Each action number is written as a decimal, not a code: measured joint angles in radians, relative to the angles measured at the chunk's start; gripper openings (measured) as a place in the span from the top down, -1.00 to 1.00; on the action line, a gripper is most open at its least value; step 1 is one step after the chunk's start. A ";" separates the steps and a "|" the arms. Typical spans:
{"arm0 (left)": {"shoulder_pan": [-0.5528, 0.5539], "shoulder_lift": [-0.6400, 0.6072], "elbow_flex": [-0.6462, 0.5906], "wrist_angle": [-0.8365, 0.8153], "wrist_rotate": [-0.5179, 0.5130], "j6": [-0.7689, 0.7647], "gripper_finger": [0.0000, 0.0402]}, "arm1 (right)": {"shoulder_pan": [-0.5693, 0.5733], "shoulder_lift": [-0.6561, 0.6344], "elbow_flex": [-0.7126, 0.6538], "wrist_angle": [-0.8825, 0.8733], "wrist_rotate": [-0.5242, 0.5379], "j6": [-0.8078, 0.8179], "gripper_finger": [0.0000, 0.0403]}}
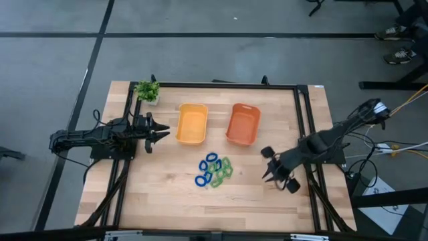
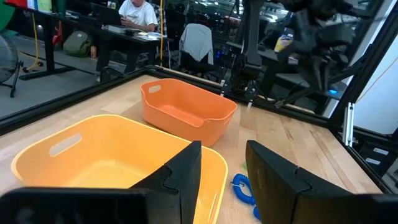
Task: Sort spring keychains
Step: Put the green spring keychain into the orange bin
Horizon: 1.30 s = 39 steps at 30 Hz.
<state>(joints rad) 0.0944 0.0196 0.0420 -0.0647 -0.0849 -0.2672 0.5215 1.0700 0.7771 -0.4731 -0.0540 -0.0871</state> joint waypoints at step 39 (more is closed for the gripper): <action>0.000 0.000 0.000 0.000 0.000 0.000 0.39 | 0.014 0.495 0.186 0.214 0.272 -0.066 0.42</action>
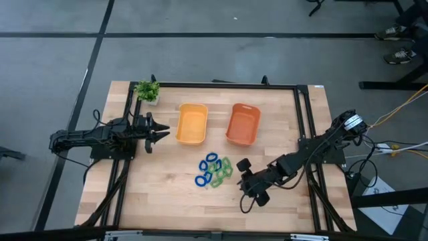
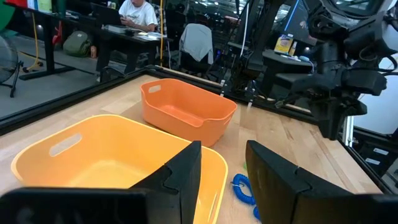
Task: Sort spring keychains
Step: Put the green spring keychain into the orange bin
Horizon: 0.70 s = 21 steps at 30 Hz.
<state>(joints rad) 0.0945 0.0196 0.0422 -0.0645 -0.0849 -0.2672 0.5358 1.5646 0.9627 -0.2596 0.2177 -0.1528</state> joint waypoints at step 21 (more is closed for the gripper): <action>0.000 0.000 0.000 0.000 0.000 0.000 0.39 | -0.146 0.242 -0.001 0.158 0.219 -0.050 0.26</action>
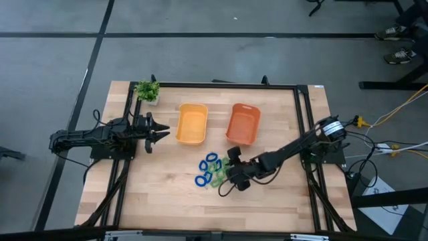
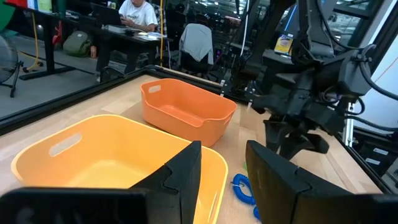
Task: Sort spring keychains
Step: Put the green spring keychain into the orange bin
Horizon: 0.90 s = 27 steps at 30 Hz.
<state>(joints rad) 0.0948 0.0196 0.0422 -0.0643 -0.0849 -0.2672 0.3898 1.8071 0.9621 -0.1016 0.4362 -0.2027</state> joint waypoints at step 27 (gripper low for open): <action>0.000 0.000 0.000 0.000 0.000 0.000 0.39 | -0.029 -0.002 -0.052 -0.006 -0.042 0.040 0.81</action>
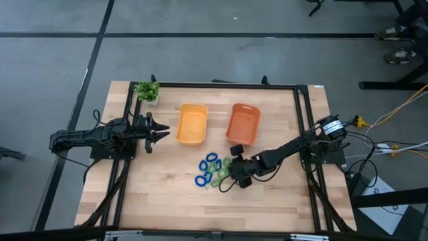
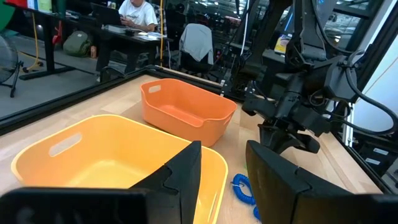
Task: Sort spring keychains
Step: Put the green spring keychain into the orange bin
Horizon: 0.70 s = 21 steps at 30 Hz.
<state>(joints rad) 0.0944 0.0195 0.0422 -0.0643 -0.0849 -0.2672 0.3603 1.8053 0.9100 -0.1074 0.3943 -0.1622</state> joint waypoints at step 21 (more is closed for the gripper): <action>0.000 0.000 0.000 0.000 0.000 0.000 0.39 | 0.000 0.000 0.143 -0.184 -0.009 -0.037 0.83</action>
<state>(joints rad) 0.0948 0.0194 0.0422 -0.0643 -0.0847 -0.2672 0.3603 1.8050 1.0526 -0.2917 0.3854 -0.1997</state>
